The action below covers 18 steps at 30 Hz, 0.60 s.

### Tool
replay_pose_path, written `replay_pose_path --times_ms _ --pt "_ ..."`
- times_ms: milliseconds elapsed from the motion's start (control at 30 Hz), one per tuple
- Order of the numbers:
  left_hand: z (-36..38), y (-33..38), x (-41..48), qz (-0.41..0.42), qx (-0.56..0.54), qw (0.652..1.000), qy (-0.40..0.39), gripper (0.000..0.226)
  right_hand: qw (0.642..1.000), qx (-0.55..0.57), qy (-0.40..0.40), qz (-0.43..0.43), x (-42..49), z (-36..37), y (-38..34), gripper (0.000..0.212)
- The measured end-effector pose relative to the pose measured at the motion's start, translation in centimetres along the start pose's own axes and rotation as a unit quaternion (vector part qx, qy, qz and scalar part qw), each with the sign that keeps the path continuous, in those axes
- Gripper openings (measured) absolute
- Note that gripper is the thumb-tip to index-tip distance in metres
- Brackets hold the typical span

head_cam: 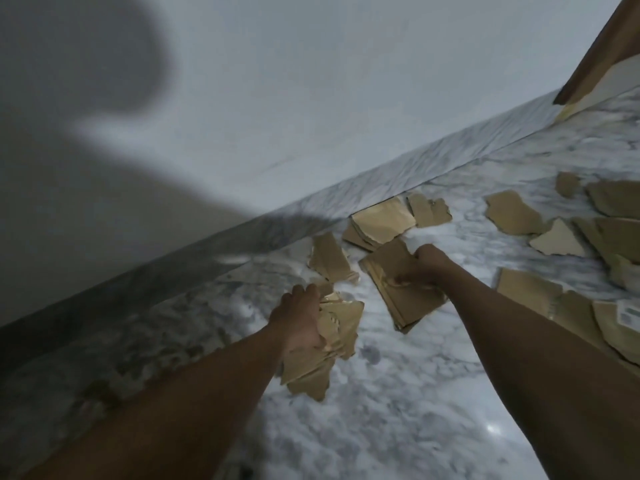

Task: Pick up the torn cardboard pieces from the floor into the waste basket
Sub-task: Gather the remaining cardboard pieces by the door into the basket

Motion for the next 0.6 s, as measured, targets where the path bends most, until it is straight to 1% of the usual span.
replay_pose_path --times_ms 100,133,167,233,267,300,333,367,433,500,533,567,600 --pt "0.3 0.0 -0.3 0.009 0.014 1.0 0.015 0.087 0.999 0.032 -0.009 0.038 -0.9 0.1 0.4 0.078" --pt "0.3 0.1 -0.1 0.017 0.014 1.0 0.014 0.088 0.997 0.065 -0.018 0.042 -1.2 0.1 0.8 0.076" --pt "0.4 0.2 0.1 0.027 0.015 1.0 0.006 0.089 0.989 0.136 -0.024 0.055 -1.5 -0.1 1.5 0.072" --pt "0.5 0.4 0.5 0.036 0.031 0.999 -0.021 0.092 0.949 0.301 -0.029 0.092 -2.6 -0.4 2.5 0.066" --pt "0.5 0.5 0.7 0.037 0.04 0.998 -0.028 0.092 0.929 0.354 -0.042 0.095 -3.1 -0.2 2.1 0.064" --pt "0.3 0.6 0.9 0.038 0.044 0.998 -0.031 0.092 0.92 0.375 -0.064 0.091 -3.2 0.4 1.0 0.06" --pt "0.2 0.8 1.0 0.038 0.047 0.998 -0.031 0.09 0.921 0.373 -0.078 0.082 -3.2 0.9 -0.5 0.055" --pt "0.1 0.9 1.2 0.038 0.05 0.997 -0.032 0.09 0.93 0.353 -0.081 0.066 -2.9 1.6 -2.3 0.051" --pt "0.2 1.1 1.5 0.038 0.058 0.997 -0.038 0.091 0.968 0.243 -0.067 0.012 -1.5 3.0 -6.6 0.048" --pt "0.3 1.2 1.8 0.042 0.075 0.996 -0.033 0.09 0.994 0.106 -0.023 -0.022 -0.7 4.4 -10.2 0.037" --pt "0.4 1.3 2.0 0.045 0.087 0.995 -0.028 0.087 0.998 0.056 0.004 -0.025 -0.6 4.7 -11.3 0.032" --pt "0.6 1.2 2.1 0.048 0.093 0.994 -0.027 0.085 0.999 0.026 0.023 -0.021 -0.3 5.0 -12.0 0.031" --pt "0.9 1.0 2.3 0.05 0.093 0.994 -0.031 0.083 0.999 0.016 0.033 -0.01 -0.3 5.2 -12.3 0.031"
Point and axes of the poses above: each hand's wrist, its own x-axis towards the middle knuckle, its own z-axis out of the palm, y = z × x, the point moved 10 cm from there along x, towards the middle knuckle, and after that the axes turned 7 degrees about x, right-handed, at the moved point
